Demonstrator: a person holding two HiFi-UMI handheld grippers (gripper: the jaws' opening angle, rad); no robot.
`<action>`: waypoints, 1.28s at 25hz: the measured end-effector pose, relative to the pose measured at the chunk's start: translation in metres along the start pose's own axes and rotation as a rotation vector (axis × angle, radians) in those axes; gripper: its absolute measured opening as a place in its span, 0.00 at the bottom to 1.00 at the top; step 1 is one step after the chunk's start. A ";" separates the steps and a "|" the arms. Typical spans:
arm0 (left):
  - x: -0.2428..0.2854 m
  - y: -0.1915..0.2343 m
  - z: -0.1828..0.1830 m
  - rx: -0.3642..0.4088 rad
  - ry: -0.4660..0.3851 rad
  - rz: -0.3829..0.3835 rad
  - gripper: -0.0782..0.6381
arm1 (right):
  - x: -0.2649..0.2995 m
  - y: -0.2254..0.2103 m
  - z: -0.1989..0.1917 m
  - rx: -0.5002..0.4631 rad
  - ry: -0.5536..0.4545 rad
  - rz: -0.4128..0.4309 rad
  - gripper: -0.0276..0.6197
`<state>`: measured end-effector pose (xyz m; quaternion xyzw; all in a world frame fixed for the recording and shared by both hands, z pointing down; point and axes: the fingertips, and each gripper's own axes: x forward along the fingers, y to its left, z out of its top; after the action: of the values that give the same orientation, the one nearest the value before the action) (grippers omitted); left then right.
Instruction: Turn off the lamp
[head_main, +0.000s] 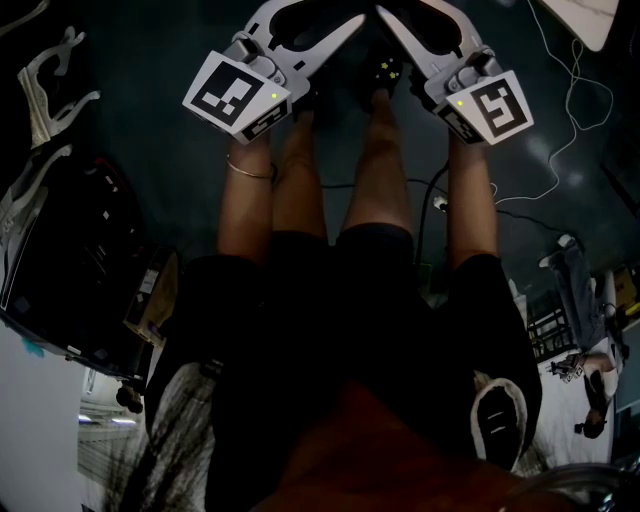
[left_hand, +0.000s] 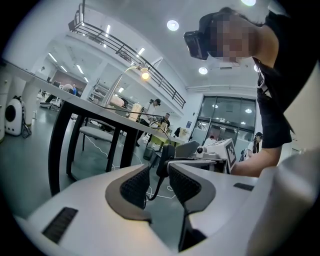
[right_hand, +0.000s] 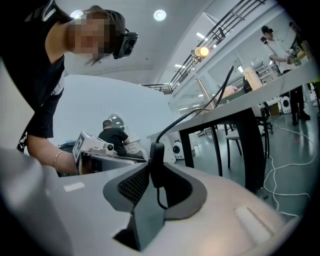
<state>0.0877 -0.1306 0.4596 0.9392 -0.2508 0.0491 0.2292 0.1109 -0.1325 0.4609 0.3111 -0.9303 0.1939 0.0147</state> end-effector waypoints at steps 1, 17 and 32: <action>0.000 0.000 0.000 -0.002 -0.001 0.000 0.26 | 0.000 0.000 0.000 0.006 0.003 0.001 0.17; 0.023 -0.013 -0.028 0.099 0.130 -0.113 0.26 | -0.012 -0.001 0.020 0.339 -0.188 0.121 0.17; 0.025 -0.045 -0.031 0.100 0.119 -0.261 0.26 | -0.014 0.001 0.026 0.312 -0.261 0.138 0.17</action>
<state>0.1328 -0.0930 0.4742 0.9695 -0.1098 0.0871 0.2009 0.1237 -0.1333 0.4344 0.2675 -0.9021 0.2944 -0.1674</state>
